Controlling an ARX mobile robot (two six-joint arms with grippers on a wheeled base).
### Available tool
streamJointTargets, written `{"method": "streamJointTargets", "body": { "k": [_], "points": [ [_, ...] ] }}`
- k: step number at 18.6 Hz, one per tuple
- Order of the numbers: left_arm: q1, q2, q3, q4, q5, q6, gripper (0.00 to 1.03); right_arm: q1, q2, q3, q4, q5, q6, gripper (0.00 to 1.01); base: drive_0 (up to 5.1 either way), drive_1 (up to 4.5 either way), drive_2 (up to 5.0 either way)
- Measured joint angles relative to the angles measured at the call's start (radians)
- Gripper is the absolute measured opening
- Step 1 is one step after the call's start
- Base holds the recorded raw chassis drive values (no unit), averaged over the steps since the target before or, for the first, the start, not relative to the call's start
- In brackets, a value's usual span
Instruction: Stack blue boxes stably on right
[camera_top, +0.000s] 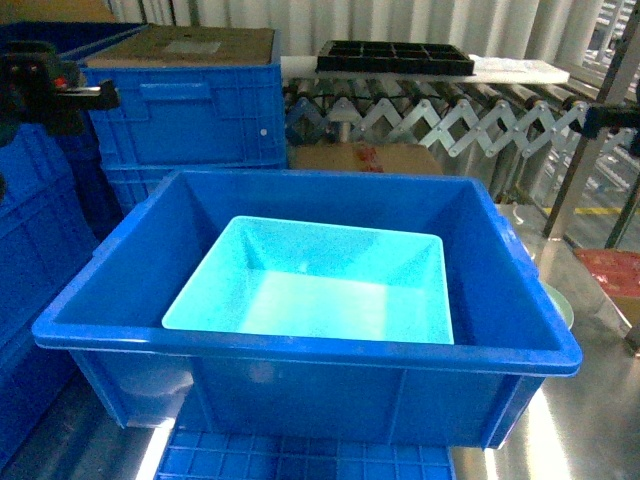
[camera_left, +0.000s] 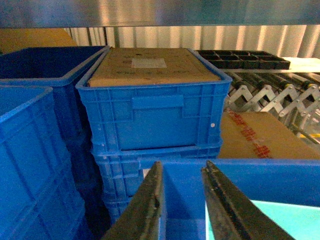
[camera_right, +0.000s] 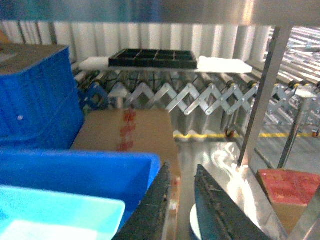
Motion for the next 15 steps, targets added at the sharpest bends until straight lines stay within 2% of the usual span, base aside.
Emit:
{"method": "streamJointTargets", "body": {
  "k": [2, 3, 6, 8, 9, 11, 12, 15],
  "points": [
    [0.003, -0.060, -0.161, 0.024, 0.016, -0.010, 0.05, -0.006, -0.067, -0.142, 0.006, -0.024, -0.006, 0.02, 0.0, 0.00, 0.0],
    [0.005, -0.091, -0.220, 0.026, 0.022, -0.013, 0.02, -0.014, -0.095, -0.184, 0.008, -0.031, -0.007, 0.02, 0.0, 0.00, 0.0],
    [0.015, -0.195, -0.313, 0.044, 0.028, -0.014, 0.02, -0.037, -0.205, -0.282, 0.021, -0.043, -0.007, 0.02, 0.0, 0.00, 0.0],
    [0.058, -0.286, -0.385, 0.047, 0.071, -0.014, 0.02, -0.048, -0.290, -0.352, 0.017, -0.054, -0.007, 0.02, 0.0, 0.00, 0.0],
    [0.066, -0.325, -0.428, 0.035, 0.072, -0.014, 0.02, -0.049, -0.324, -0.385, 0.002, -0.058, -0.007, 0.02, 0.0, 0.00, 0.0],
    [0.066, -0.385, -0.484, 0.011, 0.074, -0.014, 0.02, -0.069, -0.395, -0.444, -0.024, -0.085, -0.007, 0.02, 0.0, 0.00, 0.0],
    [0.065, -0.433, -0.515, -0.006, 0.074, -0.014, 0.02, -0.105, -0.446, -0.472, -0.040, -0.124, -0.007, 0.02, 0.0, 0.00, 0.0],
    [0.065, -0.549, -0.571, -0.052, 0.074, -0.014, 0.02, -0.122, -0.560, -0.530, -0.095, -0.126, -0.007, 0.02, 0.0, 0.00, 0.0]
  ]
}}
